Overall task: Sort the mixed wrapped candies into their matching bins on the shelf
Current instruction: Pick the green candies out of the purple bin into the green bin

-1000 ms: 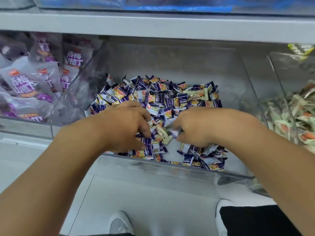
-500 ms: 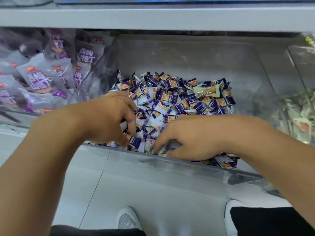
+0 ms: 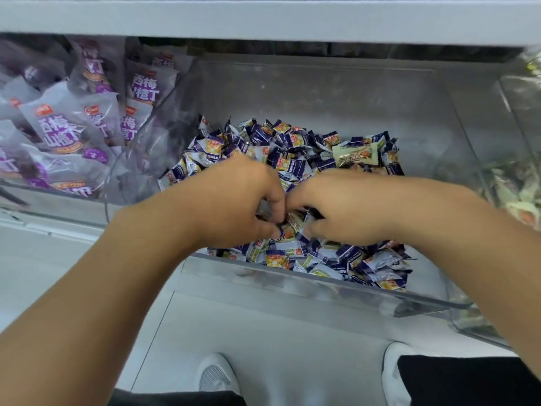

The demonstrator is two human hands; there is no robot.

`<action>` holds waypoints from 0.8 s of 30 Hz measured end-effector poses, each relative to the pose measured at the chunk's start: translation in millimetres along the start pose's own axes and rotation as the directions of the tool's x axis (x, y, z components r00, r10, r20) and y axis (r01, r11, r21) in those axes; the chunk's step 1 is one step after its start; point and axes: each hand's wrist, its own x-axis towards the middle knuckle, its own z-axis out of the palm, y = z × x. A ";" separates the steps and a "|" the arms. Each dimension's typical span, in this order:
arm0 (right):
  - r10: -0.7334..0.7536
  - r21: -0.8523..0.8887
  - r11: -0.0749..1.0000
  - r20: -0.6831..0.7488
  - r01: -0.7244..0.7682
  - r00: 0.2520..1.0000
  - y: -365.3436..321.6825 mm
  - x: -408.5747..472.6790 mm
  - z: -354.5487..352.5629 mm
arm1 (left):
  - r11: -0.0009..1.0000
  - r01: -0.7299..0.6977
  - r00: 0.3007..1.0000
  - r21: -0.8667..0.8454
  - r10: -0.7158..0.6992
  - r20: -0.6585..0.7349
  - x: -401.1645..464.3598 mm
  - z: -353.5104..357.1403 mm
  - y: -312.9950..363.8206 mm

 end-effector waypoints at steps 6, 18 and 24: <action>0.182 -0.165 0.971 0.062 -0.170 0.981 -0.2 2.3 5.2 | 0.989 0.039 0.954 0.141 -0.079 0.289 4.9 18.1 -6.4; 0.324 -0.203 0.922 -0.064 -0.330 0.944 -9.5 7.2 9.9 | 0.934 0.238 0.960 0.268 -0.268 0.081 -4.6 -4.2 -19.6; 0.300 -0.021 0.953 -0.067 -0.302 0.952 -11.4 15.6 15.7 | 0.950 0.226 0.957 0.215 -0.258 0.134 -1.9 -0.9 -20.5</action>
